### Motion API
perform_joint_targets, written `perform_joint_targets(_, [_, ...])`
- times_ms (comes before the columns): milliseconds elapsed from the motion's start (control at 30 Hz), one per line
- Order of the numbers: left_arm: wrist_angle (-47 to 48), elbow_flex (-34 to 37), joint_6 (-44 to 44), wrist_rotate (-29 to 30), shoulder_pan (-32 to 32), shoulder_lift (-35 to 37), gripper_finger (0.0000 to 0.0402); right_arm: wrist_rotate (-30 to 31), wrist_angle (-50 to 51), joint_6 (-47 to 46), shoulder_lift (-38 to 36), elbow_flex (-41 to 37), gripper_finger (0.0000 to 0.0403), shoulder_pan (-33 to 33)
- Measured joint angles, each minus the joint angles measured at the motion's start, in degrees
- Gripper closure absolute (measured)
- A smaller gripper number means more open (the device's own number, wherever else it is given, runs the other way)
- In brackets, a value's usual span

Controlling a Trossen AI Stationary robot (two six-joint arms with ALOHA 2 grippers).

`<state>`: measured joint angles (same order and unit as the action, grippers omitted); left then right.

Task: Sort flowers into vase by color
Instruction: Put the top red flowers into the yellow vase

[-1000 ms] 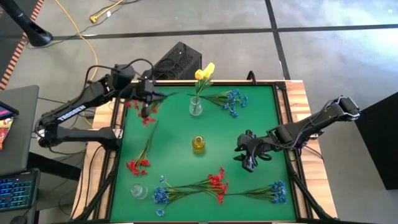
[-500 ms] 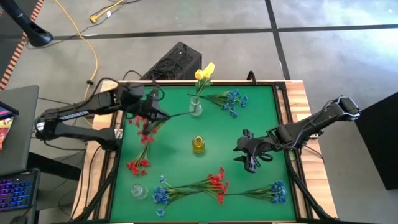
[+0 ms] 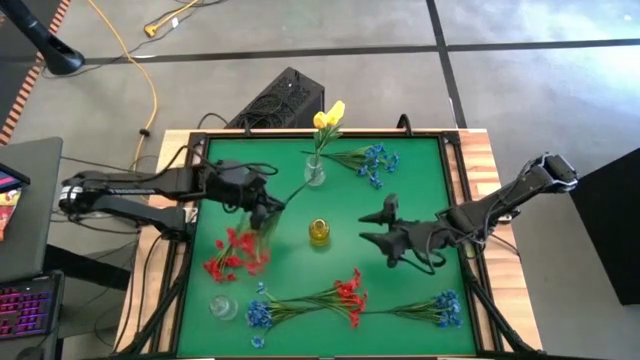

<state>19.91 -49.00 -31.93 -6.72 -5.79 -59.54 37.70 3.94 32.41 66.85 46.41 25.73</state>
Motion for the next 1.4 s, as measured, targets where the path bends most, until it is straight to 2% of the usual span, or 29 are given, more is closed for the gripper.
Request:
perform_joint_targets(133, [-6.85,0.69,-6.67,1.13,2.16,-2.01,0.0401,1.63,-7.65,12.18,0.02,0.0,0.018,0.83])
perform_joint_targets(300, [-15.62,0.76,-14.58,1.93,4.58,-6.88,0.0401,3.19,-17.62,28.02,3.47,0.0,0.018,0.7])
perform_joint_targets(433, [-23.12,0.65,-17.5,0.69,5.84,-10.93,0.0401,6.34,-25.74,39.22,8.23,0.0,0.018,-0.67])
perform_joint_targets(600, [-27.35,0.65,-19.36,-2.25,5.91,-14.61,0.0401,12.08,-33.74,49.18,14.02,0.0,0.018,-2.69])
perform_joint_targets(933, [-27.43,0.67,-18.64,-1.99,5.67,-16.66,0.0401,11.45,-40.61,52.75,19.78,0.11,0.018,-6.02])
perform_joint_targets(1167, [-27.18,0.67,-16.75,-1.8,5.32,-16.66,0.0401,10.39,-40.47,53.04,23.47,3.13,0.0182,-8.25])
perform_joint_targets(1300, [-27.18,0.67,-16.14,-1.91,5.32,-16.66,0.0401,10.38,-40.35,53.07,25.35,4.83,0.0204,-8.22])
perform_joint_targets(1400, [-27.14,0.67,-16.09,-2.22,5.32,-16.66,0.0401,10.33,-40.36,53.09,26.28,5.22,0.0239,-8.21])
